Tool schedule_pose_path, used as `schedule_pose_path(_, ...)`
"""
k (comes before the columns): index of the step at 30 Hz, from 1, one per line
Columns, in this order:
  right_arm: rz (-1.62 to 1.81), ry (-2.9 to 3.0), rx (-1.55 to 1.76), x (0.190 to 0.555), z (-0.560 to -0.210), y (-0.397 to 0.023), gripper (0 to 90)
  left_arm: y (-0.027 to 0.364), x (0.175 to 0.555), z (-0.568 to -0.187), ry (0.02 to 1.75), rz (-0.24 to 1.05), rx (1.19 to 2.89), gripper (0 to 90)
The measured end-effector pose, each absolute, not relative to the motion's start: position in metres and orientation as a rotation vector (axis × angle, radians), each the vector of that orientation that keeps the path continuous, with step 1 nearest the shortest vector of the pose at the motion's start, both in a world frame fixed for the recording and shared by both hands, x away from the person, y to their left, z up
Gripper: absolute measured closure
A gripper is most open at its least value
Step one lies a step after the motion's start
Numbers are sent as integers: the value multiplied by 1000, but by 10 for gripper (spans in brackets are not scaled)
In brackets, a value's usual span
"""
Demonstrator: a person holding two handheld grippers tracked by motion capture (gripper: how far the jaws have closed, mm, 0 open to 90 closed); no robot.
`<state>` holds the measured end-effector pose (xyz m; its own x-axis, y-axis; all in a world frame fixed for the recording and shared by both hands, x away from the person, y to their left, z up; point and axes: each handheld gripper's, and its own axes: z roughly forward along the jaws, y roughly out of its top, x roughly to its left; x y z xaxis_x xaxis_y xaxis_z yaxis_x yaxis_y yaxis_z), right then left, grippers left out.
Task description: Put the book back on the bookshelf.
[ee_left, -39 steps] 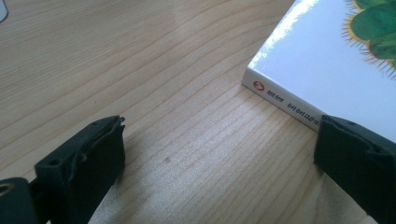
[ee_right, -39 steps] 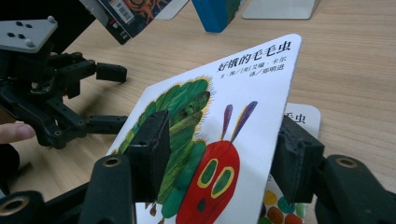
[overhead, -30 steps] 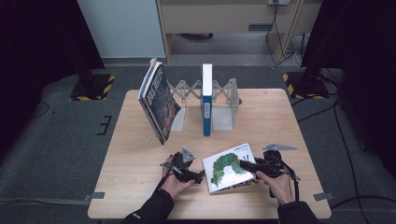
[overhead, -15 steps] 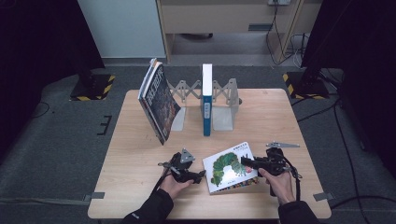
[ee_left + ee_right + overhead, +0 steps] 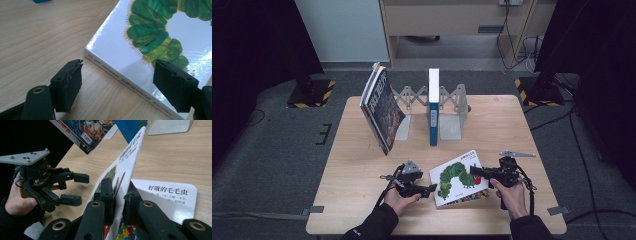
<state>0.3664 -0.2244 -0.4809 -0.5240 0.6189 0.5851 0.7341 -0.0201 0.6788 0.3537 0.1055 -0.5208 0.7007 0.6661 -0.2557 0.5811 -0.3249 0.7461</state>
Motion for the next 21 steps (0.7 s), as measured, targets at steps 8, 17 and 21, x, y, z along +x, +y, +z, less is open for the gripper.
schedule_pose_path(8,-1631,-2094,-1435,365,-477,-223,828,99,352,-525,930,85,2034,208)
schedule_pose_path(17,-1720,-2076,-1353,362,-470,-225,863,97,354,-527,916,30,2018,181)
schedule_pose_path(21,-1744,-2074,-1323,362,-467,-226,872,95,355,-529,904,1,2010,157)
